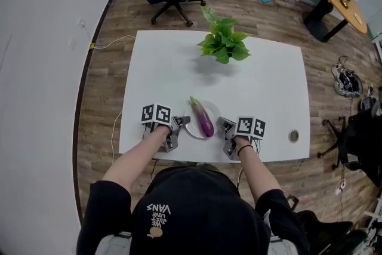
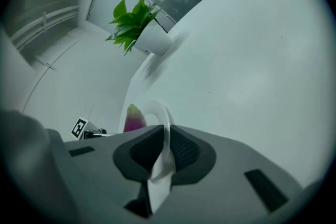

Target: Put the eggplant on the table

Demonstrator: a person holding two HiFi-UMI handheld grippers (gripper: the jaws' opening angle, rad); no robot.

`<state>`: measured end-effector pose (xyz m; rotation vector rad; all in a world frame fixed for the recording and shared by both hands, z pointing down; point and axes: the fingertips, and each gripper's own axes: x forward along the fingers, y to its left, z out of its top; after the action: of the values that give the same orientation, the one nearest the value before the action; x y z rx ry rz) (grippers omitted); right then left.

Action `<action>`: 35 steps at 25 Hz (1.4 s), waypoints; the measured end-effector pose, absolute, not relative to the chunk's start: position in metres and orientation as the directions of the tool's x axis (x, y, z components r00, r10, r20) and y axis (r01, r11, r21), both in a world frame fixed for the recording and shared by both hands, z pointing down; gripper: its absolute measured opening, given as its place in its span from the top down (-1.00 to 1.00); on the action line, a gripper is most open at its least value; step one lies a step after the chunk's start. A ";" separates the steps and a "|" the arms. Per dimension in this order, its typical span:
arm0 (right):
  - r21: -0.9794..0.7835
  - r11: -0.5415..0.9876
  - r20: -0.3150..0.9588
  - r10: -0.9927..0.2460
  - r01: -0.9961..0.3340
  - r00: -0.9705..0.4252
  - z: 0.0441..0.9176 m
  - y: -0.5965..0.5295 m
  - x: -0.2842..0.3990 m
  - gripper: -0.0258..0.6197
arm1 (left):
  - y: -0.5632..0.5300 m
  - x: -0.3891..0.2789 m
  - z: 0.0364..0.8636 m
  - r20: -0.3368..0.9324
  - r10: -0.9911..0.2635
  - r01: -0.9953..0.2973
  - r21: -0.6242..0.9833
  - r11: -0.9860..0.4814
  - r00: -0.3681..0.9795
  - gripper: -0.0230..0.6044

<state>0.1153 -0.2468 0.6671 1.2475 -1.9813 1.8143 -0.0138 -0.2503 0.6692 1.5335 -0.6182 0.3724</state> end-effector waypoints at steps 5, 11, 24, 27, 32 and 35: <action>-0.724 -0.093 0.644 -0.443 -0.683 -0.623 0.668 -0.246 0.116 0.82 | -0.249 -0.013 0.669 0.603 -0.151 -0.607 0.794 0.021 0.783 0.82; -0.711 -0.086 0.658 -0.434 -0.698 -0.616 0.668 -0.247 0.117 0.82 | -0.249 -0.012 0.669 0.625 -0.145 -0.630 0.777 0.012 0.767 0.81; -0.697 -0.087 0.670 -0.431 -0.712 -0.604 0.669 -0.248 0.119 0.82 | -0.248 -0.009 0.667 0.687 -0.112 -0.696 0.713 -0.086 0.718 0.73; -0.697 -0.084 0.669 -0.434 -0.713 -0.603 0.669 -0.249 0.119 0.82 | -0.249 -0.008 0.666 0.690 -0.113 -0.699 0.708 -0.101 0.715 0.67; -0.689 -0.078 0.673 -0.439 -0.721 -0.595 0.668 -0.249 0.119 0.82 | -0.248 -0.006 0.660 0.704 -0.109 -0.712 0.688 -0.142 0.702 0.46; -0.688 -0.075 0.671 -0.444 -0.721 -0.594 0.667 -0.249 0.120 0.82 | -0.247 -0.006 0.659 0.713 -0.112 -0.721 0.675 -0.159 0.692 0.44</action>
<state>0.1197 -0.2488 0.6671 1.2734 -1.9599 1.7273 -0.0058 -0.2473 0.6594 1.6711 -0.6813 0.6143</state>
